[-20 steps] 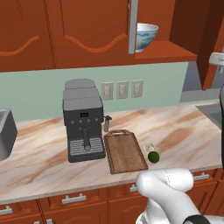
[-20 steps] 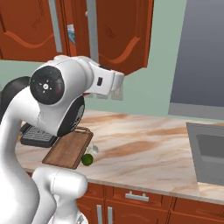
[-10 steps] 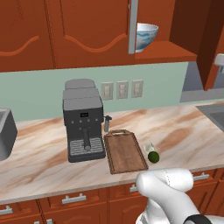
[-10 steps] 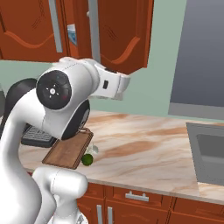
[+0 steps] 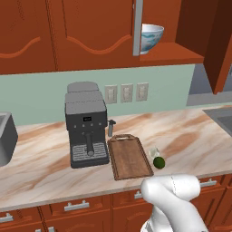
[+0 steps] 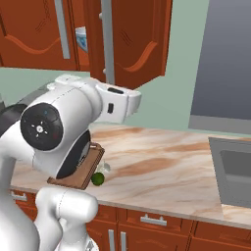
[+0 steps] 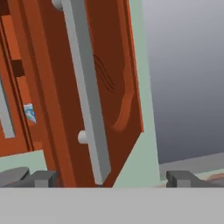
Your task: Open the cabinet. Place the bowl and condiment on the counter. Then place the lime and garlic on the cutting board.
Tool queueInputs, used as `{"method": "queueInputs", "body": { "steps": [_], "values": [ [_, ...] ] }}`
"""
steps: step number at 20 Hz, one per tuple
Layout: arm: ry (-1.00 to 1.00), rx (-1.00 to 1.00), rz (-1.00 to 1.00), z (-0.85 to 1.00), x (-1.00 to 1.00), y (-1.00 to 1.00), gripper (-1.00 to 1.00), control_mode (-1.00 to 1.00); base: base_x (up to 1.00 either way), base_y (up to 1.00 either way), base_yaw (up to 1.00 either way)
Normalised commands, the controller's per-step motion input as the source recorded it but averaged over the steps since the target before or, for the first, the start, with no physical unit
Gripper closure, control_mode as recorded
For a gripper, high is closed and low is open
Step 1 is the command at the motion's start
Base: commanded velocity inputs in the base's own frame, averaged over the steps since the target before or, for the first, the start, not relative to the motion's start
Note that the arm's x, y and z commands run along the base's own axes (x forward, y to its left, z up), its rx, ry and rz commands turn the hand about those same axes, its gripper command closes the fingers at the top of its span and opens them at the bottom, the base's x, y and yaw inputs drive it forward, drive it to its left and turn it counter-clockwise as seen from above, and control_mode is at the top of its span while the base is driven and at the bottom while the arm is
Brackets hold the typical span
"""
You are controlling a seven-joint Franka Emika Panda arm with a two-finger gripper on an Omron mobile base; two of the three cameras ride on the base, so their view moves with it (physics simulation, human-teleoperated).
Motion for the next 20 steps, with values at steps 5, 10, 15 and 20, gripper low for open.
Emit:
{"method": "queueInputs", "body": {
  "steps": [5,10,15,20],
  "values": [
    [-0.01,-0.13,-0.01,0.0,-0.63,0.2,-1.0,-1.0,0.0,0.0,0.0],
    [0.0,-0.2,-0.03,-0.02,-0.67,0.21,-1.0,-1.0,0.0,0.0,0.0],
    [0.09,-0.29,-0.02,-0.3,-0.65,0.13,-1.0,-1.0,0.0,0.0,0.0],
    [0.22,-0.29,-0.01,-0.35,-0.47,0.18,-1.0,-1.0,0.0,0.0,0.0]
  ]
}}
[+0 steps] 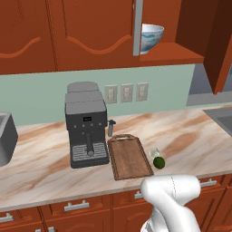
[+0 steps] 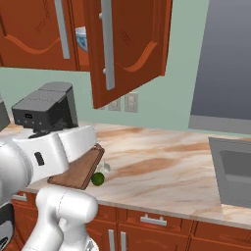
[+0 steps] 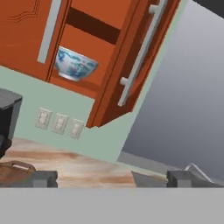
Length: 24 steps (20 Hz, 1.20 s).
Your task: Open the cabinet. Place the bowl and condiment on the counter. Then place the lime and garlic on the cutting board.
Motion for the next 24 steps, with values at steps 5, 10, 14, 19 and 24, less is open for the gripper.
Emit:
{"method": "queueInputs", "body": {
  "steps": [5,10,14,19,24],
  "values": [
    [0.26,-0.31,-0.02,-0.21,-0.03,0.44,-1.0,-1.0,0.0,0.0,0.0],
    [0.23,-0.32,-0.01,-0.15,0.0,0.54,-1.0,-1.0,0.0,0.0,0.0],
    [0.18,-0.28,0.0,-0.07,-0.08,0.43,-1.0,-1.0,0.0,0.0,0.0],
    [0.12,-0.28,-0.02,-0.02,-0.13,0.43,-1.0,-1.0,0.0,0.0,0.0],
    [0.01,-0.17,-0.06,-0.01,0.2,0.32,-1.0,-1.0,0.0,0.0,0.0]
  ]
}}
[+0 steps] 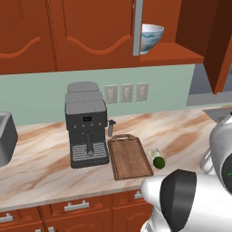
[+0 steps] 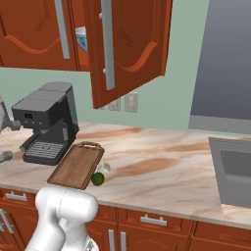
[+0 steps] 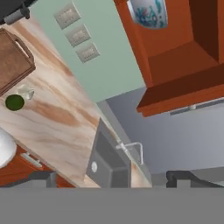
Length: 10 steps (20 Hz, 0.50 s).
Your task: Open the cabinet. Place the bowl and condiment on the counter. Then place the lime and garlic on the cutting board.
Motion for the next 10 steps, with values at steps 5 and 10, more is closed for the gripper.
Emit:
{"method": "queueInputs", "body": {
  "steps": [5,10],
  "values": [
    [0.05,-0.09,-0.05,-0.02,0.48,0.2,-1.0,-1.0,0.0,0.0,0.0],
    [0.1,-0.03,-0.03,-0.01,0.53,0.03,-1.0,-1.0,0.0,0.0,0.0]
  ]
}}
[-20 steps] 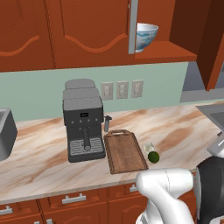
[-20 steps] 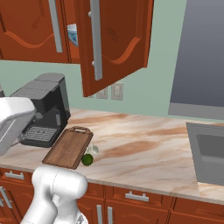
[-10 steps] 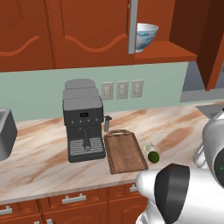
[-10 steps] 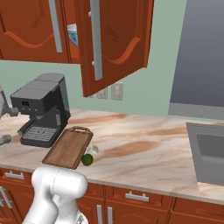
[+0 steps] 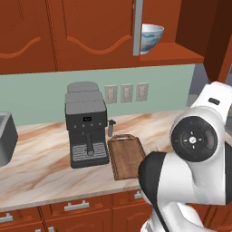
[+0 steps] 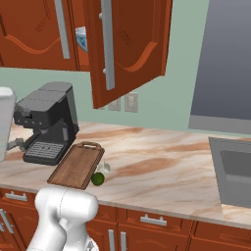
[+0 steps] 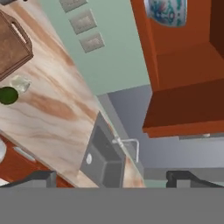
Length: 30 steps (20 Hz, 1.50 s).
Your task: Open the cabinet. Place the bowl and condiment on the counter. Then place the lime and garlic on the cutting board.
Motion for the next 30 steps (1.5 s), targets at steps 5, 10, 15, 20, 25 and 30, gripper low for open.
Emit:
{"method": "queueInputs", "body": {
  "steps": [5,10,15,20,25,30],
  "values": [
    [0.02,-0.01,-0.09,0.0,0.48,0.0,-1.0,-1.0,0.0,0.0,0.0],
    [0.0,-0.03,-0.13,0.0,0.43,0.0,-1.0,-1.0,0.0,0.0,0.0],
    [0.0,-0.04,-0.15,0.0,0.43,-0.02,-1.0,-1.0,0.0,0.0,0.0],
    [0.0,-0.04,-0.16,0.0,0.36,-0.12,-1.0,-1.0,0.0,0.0,0.0],
    [0.0,-0.04,-0.17,0.0,0.38,-0.15,-1.0,-1.0,0.0,0.0,0.0],
    [0.0,-0.03,-0.17,0.01,0.37,-0.17,-1.0,-1.0,0.0,0.0,0.0]
  ]
}}
